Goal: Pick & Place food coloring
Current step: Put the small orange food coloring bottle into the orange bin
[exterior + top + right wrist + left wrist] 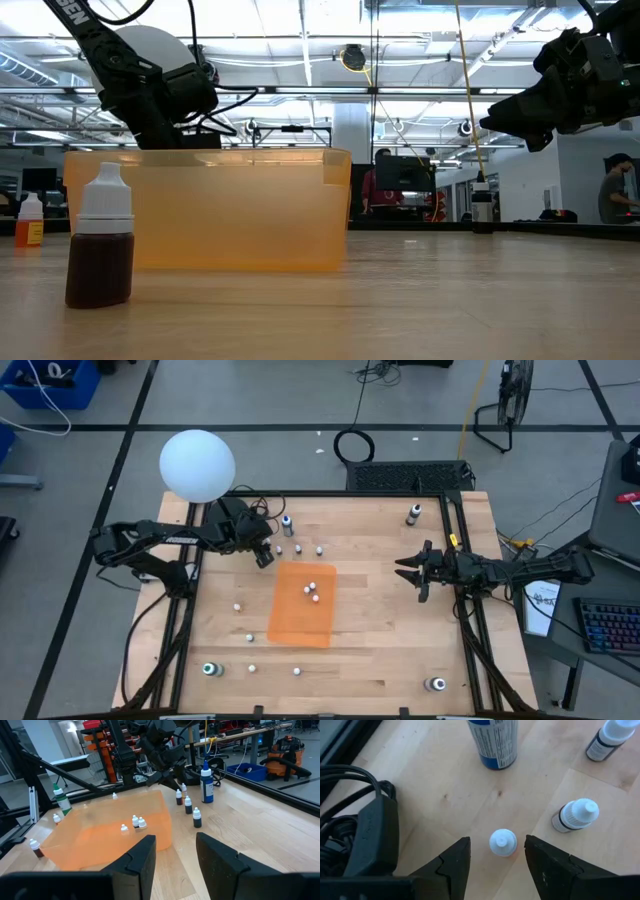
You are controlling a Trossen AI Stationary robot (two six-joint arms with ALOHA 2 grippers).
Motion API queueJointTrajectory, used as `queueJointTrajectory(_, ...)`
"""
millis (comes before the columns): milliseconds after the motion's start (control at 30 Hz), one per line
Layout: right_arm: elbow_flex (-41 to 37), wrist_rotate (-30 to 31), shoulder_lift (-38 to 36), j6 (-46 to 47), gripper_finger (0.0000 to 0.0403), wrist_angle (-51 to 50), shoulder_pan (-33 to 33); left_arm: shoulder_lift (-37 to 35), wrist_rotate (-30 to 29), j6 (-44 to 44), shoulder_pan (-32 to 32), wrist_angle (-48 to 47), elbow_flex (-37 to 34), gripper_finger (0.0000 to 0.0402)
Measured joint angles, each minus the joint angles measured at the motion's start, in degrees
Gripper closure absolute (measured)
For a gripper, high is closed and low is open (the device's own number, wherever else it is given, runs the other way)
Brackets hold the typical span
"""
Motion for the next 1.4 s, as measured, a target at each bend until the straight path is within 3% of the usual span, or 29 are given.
queueJointTrajectory(233,0.0,0.0,0.0,0.0,0.0273,0.0,0.0,1.8,2.3,1.1,0.0,1.7,0.0,0.0211)
queueJointTrajectory(567,0.0,0.0,0.0,0.0,0.0273,0.0,0.0,1.8,-1.9,4.7,0.0,2.9,0.0,0.0211)
queueJointTrajectory(1267,0.0,0.0,0.0,0.0,0.0273,0.0,0.0,1.8,-1.9,3.2,-0.2,2.4,0.0,0.0211)
queueJointTrajectory(1400,0.0,0.0,0.0,0.0,0.0273,0.0,0.0,1.8,-1.9,3.2,-0.7,2.4,0.0,0.0226)
